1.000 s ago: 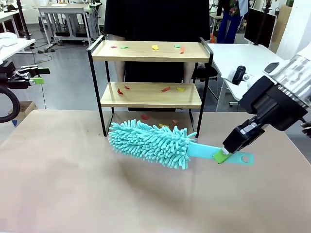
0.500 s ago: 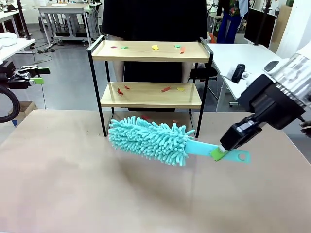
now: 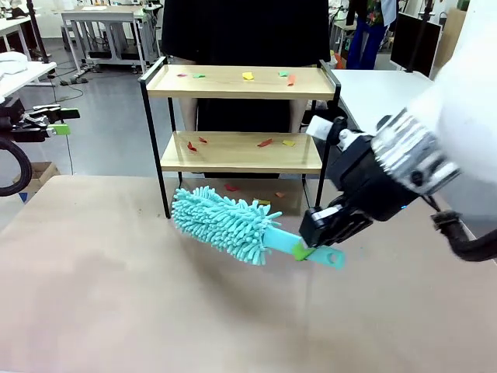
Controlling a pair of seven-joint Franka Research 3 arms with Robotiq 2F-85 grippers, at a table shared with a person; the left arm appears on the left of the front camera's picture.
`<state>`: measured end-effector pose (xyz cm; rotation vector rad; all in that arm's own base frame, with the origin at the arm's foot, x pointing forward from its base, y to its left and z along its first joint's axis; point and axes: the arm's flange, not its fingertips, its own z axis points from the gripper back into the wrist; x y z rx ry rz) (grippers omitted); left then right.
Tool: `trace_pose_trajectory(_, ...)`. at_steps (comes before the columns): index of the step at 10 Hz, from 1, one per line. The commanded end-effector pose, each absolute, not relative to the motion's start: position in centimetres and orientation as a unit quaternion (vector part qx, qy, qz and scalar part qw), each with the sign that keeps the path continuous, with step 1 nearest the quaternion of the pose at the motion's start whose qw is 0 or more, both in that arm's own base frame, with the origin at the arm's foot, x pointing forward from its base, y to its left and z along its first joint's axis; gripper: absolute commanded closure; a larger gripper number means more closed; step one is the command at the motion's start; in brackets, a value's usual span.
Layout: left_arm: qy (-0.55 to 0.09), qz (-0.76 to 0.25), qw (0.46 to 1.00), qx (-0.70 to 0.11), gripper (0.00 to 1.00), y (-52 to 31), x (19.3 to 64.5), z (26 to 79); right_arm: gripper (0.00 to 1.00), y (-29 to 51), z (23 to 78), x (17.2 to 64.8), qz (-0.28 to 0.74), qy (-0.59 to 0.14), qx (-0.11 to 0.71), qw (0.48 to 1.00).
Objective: Clean the shelf.
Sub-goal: Clean the specific section of the Shelf indicated by the human with the Duster.
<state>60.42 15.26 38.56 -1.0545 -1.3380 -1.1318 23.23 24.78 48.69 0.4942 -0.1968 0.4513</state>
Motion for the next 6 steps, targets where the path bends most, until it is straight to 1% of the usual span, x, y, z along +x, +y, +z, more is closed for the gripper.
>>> trace_pose_trajectory(1,-0.561,-0.478,0.518,-0.434,0.0,15.3,60.4,38.7,0.87,27.3,46.5,23.5,0.182,-0.113,0.249,0.945)
trace_pose_trajectory(6,-0.561,-0.478,0.518,-0.434,0.0,15.3,60.4,38.7,0.87,32.2,43.4,25.0,0.097,-0.165,0.257,0.947)
